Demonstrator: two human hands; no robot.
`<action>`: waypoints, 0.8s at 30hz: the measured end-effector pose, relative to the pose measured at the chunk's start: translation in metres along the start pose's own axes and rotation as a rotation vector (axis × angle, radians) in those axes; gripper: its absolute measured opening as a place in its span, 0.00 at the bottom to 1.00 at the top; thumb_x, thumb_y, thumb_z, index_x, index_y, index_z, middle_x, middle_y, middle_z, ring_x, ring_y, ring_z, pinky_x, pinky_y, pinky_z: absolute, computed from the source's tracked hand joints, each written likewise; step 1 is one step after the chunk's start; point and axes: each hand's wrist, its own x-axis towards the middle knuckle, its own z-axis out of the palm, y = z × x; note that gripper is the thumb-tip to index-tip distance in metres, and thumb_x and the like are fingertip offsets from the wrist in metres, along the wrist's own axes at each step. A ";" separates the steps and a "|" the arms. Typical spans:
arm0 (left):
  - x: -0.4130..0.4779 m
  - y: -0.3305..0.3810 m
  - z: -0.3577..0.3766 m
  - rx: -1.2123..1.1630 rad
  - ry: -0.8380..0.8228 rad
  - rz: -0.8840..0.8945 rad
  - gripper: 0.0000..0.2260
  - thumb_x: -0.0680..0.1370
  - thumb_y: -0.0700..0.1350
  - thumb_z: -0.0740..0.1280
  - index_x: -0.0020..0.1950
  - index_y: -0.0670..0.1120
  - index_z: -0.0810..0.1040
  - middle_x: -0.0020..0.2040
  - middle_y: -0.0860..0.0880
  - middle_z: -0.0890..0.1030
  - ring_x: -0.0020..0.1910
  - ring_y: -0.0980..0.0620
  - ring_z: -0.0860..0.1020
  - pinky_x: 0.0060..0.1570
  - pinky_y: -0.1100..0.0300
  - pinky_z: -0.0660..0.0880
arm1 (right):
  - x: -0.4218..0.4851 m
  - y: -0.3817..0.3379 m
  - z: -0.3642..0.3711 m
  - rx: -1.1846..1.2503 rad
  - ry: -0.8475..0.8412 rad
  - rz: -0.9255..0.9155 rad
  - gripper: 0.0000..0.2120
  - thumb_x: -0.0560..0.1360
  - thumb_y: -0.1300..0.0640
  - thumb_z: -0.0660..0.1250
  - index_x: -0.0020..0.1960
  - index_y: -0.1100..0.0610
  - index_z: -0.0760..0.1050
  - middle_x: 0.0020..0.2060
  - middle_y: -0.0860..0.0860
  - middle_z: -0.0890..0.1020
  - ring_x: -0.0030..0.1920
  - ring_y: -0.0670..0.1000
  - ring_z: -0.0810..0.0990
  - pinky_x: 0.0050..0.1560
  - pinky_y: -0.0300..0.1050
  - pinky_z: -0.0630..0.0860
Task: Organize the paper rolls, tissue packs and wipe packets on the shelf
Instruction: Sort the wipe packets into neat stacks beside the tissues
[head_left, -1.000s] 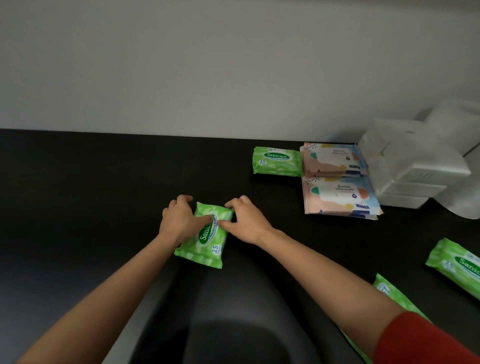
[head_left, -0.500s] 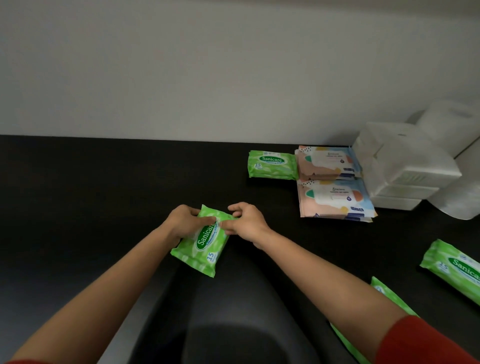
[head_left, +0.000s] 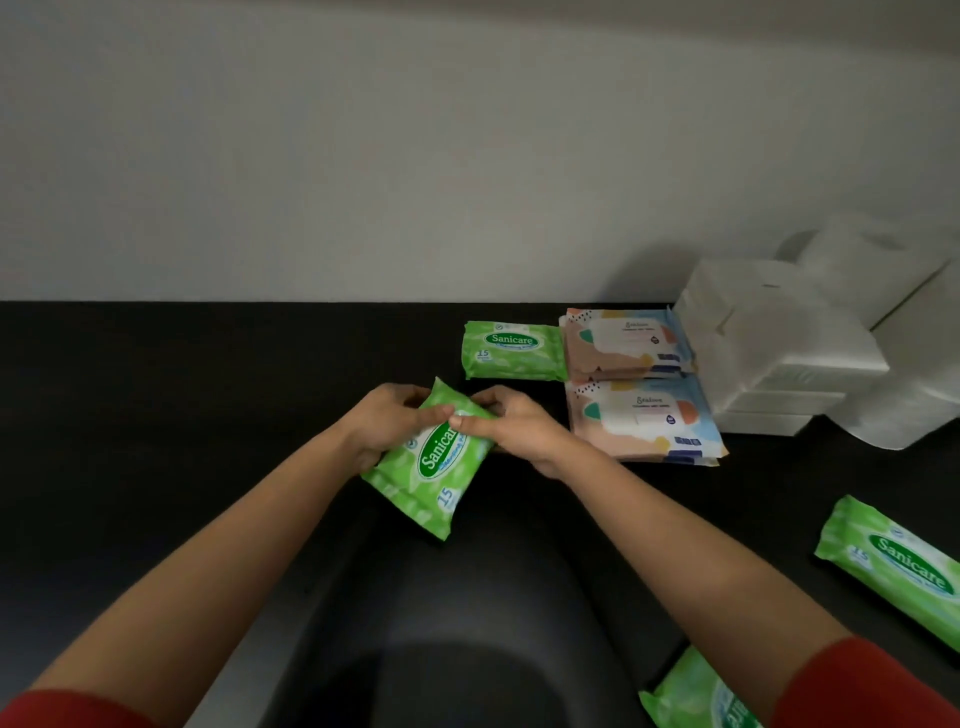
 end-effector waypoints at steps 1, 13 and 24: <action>0.004 0.005 0.001 -0.001 -0.007 0.022 0.12 0.75 0.44 0.70 0.57 0.44 0.75 0.43 0.45 0.84 0.35 0.51 0.83 0.33 0.59 0.80 | 0.000 -0.004 -0.007 0.131 -0.029 0.035 0.26 0.71 0.55 0.73 0.66 0.59 0.68 0.54 0.54 0.81 0.52 0.50 0.81 0.52 0.46 0.79; 0.044 0.030 0.000 -0.535 -0.097 0.004 0.10 0.76 0.40 0.67 0.58 0.42 0.77 0.52 0.44 0.84 0.47 0.50 0.83 0.41 0.58 0.82 | 0.027 -0.020 -0.051 0.735 0.316 0.037 0.18 0.75 0.62 0.68 0.63 0.59 0.69 0.48 0.54 0.82 0.45 0.50 0.82 0.41 0.44 0.80; 0.105 0.051 0.018 -0.492 0.114 0.071 0.10 0.79 0.36 0.64 0.58 0.35 0.75 0.46 0.43 0.82 0.36 0.52 0.83 0.34 0.60 0.81 | 0.043 -0.018 -0.056 -0.202 0.659 -0.228 0.19 0.78 0.61 0.60 0.68 0.58 0.67 0.66 0.54 0.70 0.65 0.51 0.67 0.68 0.45 0.64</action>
